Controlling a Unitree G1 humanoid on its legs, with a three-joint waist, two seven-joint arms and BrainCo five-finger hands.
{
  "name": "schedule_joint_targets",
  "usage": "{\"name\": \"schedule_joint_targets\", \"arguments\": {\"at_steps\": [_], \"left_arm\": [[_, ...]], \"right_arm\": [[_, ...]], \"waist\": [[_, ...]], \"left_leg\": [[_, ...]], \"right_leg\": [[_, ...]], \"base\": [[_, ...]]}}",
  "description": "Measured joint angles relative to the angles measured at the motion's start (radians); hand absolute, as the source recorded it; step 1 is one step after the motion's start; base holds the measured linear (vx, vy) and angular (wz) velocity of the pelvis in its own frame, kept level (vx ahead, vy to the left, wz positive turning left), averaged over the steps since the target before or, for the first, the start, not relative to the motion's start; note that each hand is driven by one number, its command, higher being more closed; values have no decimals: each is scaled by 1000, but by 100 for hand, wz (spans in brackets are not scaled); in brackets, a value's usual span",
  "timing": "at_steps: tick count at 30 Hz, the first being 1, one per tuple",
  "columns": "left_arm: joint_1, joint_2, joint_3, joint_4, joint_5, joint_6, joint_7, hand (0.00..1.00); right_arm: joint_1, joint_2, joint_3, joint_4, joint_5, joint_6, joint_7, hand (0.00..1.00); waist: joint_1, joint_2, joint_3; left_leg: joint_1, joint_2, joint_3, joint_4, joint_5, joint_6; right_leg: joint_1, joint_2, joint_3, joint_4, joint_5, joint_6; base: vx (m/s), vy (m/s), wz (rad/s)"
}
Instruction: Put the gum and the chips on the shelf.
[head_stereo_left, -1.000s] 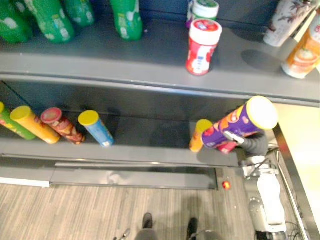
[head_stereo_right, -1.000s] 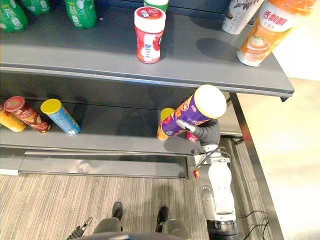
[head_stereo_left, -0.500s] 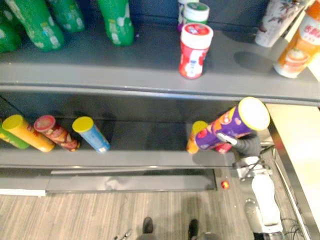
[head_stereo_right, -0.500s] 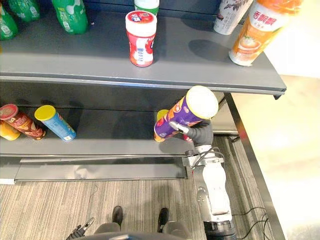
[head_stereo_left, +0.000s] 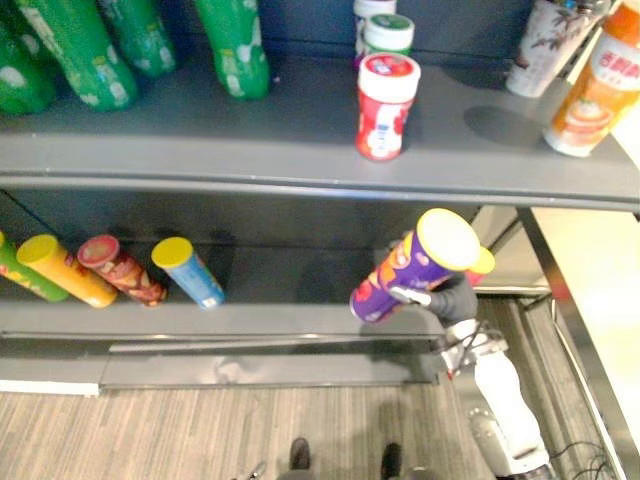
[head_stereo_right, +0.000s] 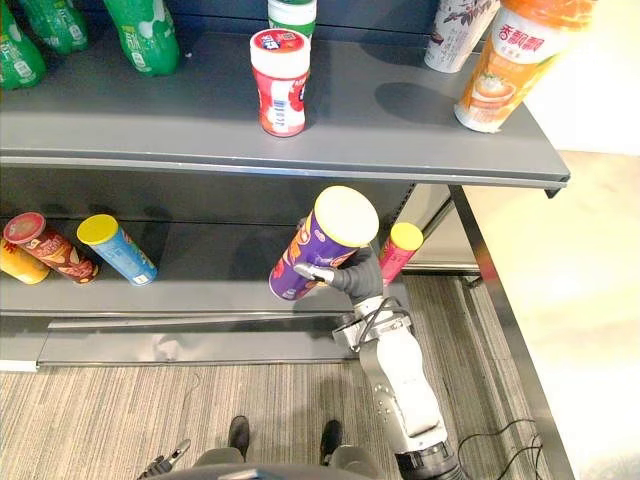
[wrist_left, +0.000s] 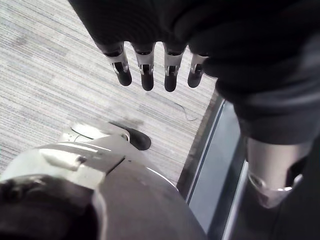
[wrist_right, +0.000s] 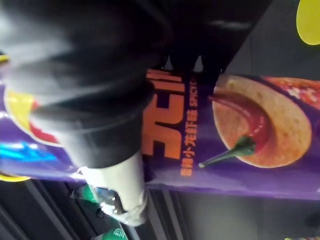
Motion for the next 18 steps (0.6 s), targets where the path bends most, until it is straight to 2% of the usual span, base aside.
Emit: {"name": "schedule_joint_targets", "arguments": {"at_steps": [4, 11, 18], "left_arm": [[-1, 2, -1, 8, 5, 0, 2, 0], [-1, 6, -23, 22, 6, 0, 2, 0], [-10, 9, -26, 38, 5, -1, 10, 0]], "right_arm": [[17, -8, 72, -59, 26, -2, 32, 100], [25, -42, 240, -57, 57, 4, 107, 100], [-66, -41, 328, 76, 20, 16, 93, 100]], "waist": [[-4, 1, -1], [0, 1, -22], [9, 3, -22]], "left_leg": [[2, 2, 5, 0, 0, 0], [0, 2, 4, 0, 0, -1], [-3, 0, -30, 5, 5, -2]], "right_leg": [[-1, 2, 5, 0, 0, 0], [-2, 2, 3, -1, 0, 0], [13, -1, -32, -1, -1, 0]], "base": [[4, -2, -3], [0, 0, 0], [-2, -1, 12]]}}
